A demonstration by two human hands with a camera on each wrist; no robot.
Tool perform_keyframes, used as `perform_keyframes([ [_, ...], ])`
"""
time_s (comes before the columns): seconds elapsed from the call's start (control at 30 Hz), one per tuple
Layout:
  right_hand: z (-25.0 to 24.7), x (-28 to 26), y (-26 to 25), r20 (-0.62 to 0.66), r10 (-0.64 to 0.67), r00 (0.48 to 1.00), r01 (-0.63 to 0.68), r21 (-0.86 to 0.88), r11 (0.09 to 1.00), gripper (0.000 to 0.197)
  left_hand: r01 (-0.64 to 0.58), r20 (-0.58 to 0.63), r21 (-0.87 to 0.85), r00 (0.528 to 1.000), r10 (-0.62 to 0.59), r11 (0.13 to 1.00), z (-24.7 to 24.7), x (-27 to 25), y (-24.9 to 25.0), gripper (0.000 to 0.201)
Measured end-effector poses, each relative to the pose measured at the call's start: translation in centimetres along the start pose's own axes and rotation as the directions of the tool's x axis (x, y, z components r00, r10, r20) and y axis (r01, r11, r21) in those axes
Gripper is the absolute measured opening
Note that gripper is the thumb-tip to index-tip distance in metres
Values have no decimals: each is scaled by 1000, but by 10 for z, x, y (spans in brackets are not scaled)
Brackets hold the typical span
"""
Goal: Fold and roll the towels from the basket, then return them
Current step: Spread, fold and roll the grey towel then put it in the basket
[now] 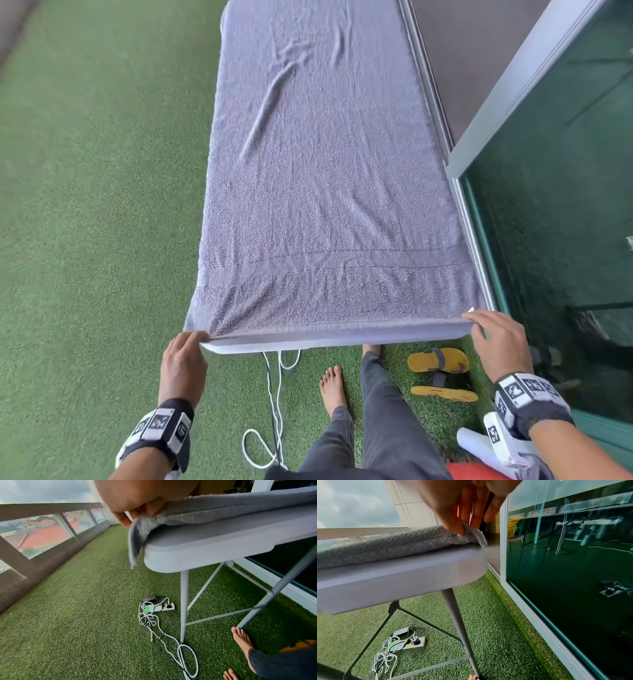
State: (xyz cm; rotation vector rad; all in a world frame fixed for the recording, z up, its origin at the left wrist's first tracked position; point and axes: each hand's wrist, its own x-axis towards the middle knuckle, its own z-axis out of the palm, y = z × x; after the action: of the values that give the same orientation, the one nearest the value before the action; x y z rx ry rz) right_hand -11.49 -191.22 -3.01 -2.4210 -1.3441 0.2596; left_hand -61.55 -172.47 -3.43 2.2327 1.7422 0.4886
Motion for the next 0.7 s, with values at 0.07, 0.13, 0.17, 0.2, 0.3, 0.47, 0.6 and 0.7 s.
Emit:
perform_keyframes([
  [0.07, 0, -5, -1, -29, -7, 1000, 7, 6, 1000, 25, -24, -18, 17, 1000, 24, 1000, -3, -1, -4, 37],
  [0.13, 0, -9, -5, -58, -10, 998, 12, 27, 1000, 26, -14, -15, 59, 1000, 15, 998, -4, -2, -8, 42],
  [0.17, 0, -10, -6, -73, -10, 997, 12, 35, 999, 26, -10, -11, 77, 1000, 11, 997, -5, -3, -11, 44],
  [0.2, 1, -10, -7, -84, -7, 996, 10, 35, 999, 25, -10, -6, 87, 1000, 11, 996, -5, -3, -14, 46],
  [0.3, 4, -8, -6, -69, 5, 998, -6, -10, 1000, 26, -14, 19, 69, 1000, 13, 998, -5, -1, -19, 48],
  [0.47, 4, -4, 1, -59, -3, 998, -6, -148, 989, 14, -65, 53, 193, 997, 56, 979, -9, 5, -6, 18],
  [0.6, 8, 19, 0, -13, 47, 999, -49, -174, 984, 27, 33, 82, 253, 995, -56, 967, 0, 27, 5, 28],
  [0.7, 10, 31, -1, 26, 110, 994, -102, -208, 973, 14, 140, 124, 326, 974, -189, 935, 10, 36, 2, 17],
])
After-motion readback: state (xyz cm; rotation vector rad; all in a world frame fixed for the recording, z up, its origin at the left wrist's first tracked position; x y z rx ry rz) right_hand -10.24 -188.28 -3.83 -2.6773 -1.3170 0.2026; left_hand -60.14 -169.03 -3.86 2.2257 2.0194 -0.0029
